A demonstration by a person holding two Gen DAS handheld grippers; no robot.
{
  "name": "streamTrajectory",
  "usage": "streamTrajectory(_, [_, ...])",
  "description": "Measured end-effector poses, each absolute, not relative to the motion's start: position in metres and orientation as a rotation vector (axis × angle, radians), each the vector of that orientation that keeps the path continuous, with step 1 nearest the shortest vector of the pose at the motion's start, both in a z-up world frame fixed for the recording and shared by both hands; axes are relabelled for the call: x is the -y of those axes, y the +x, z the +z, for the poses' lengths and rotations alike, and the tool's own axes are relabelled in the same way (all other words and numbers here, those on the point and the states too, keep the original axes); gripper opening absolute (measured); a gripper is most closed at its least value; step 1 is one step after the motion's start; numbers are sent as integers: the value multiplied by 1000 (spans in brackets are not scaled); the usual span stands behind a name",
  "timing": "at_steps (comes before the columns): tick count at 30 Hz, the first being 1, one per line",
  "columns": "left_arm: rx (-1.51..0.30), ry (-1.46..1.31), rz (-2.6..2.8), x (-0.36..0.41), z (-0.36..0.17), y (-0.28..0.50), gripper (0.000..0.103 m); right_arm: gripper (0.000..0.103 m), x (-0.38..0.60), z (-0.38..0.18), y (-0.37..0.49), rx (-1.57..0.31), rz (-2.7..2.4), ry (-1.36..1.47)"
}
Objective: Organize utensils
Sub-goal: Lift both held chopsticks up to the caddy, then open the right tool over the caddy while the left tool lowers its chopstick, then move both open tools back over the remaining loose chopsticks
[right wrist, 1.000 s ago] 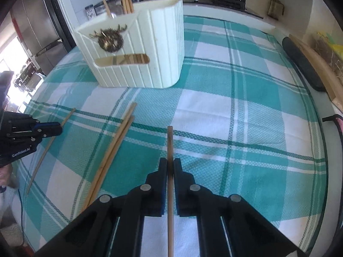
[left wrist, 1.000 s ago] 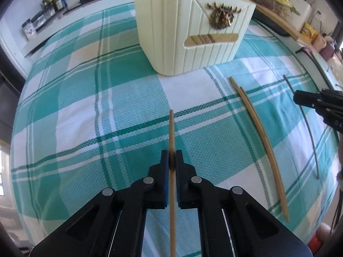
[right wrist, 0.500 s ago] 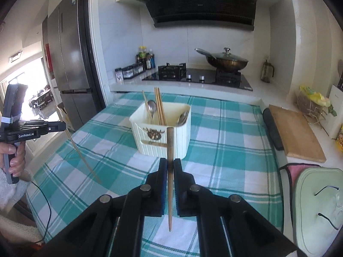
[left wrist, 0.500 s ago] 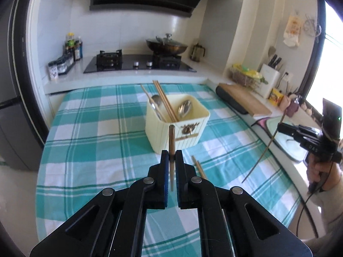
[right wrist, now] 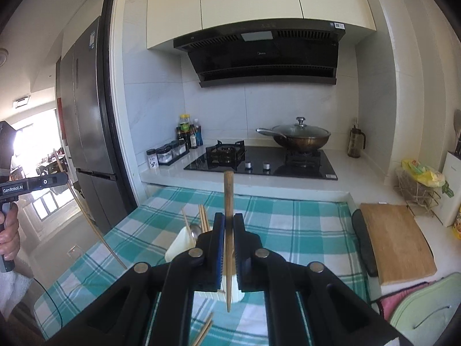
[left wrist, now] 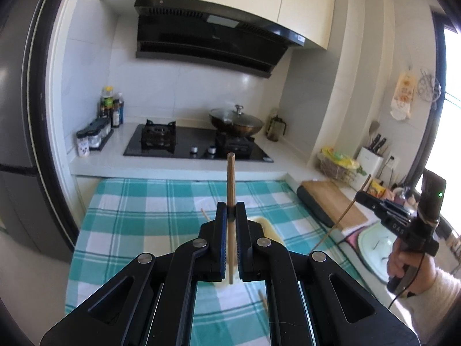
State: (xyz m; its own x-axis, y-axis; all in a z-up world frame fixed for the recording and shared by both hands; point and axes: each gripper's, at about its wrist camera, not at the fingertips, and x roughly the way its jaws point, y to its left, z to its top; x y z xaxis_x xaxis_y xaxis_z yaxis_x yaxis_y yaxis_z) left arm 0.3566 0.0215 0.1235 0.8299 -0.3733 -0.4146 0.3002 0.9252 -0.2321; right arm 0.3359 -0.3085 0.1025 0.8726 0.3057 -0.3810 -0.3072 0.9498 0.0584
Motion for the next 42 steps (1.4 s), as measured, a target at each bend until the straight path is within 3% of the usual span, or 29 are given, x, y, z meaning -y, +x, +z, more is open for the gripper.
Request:
streamTrajectory(4, [-410,-155,-315,-4,130,385,4,6,290,119,357,-303,323,-21])
streamTrajectory(8, [-475,-163,-290,16,100,426,4,6,271,110,384,-285,325,-48])
streamTrajectory(19, [-832,-207,-310,47,-5,497,5,7,242,14,470,-647,368,-100])
streamTrajectory(20, [-845,-214,-305,47,-7,498,7,7,242,10,474,-668,363,-91])
streamTrajectory(21, [-858,-221,-304,47,-9,497,17,8,242,8,476,-678,359,-85])
streamTrajectory(22, [-869,-222,-305,45,-9,493,32,14,242,7,475,-678,357,-75])
streamTrajectory(25, [-838,-173,-306,38,-1,468,53,40,251,18,458,-623,354,-8])
streamTrajectory(29, [-830,-2,-306,26,-10,406,78,41,270,27,414,-580,363,27])
streamTrajectory(30, [-839,24,-311,23,-19,389,84,45,277,24,400,-588,370,33])
streamTrajectory(32, [-878,59,-334,19,-47,352,87,51,291,9,368,-614,372,40])
streamTrajectory(37, [-955,-10,-302,22,-125,282,87,51,312,-70,291,-740,270,-14])
streamTrajectory(42, [-990,-174,-286,30,-157,256,87,51,323,-138,233,-819,140,24])
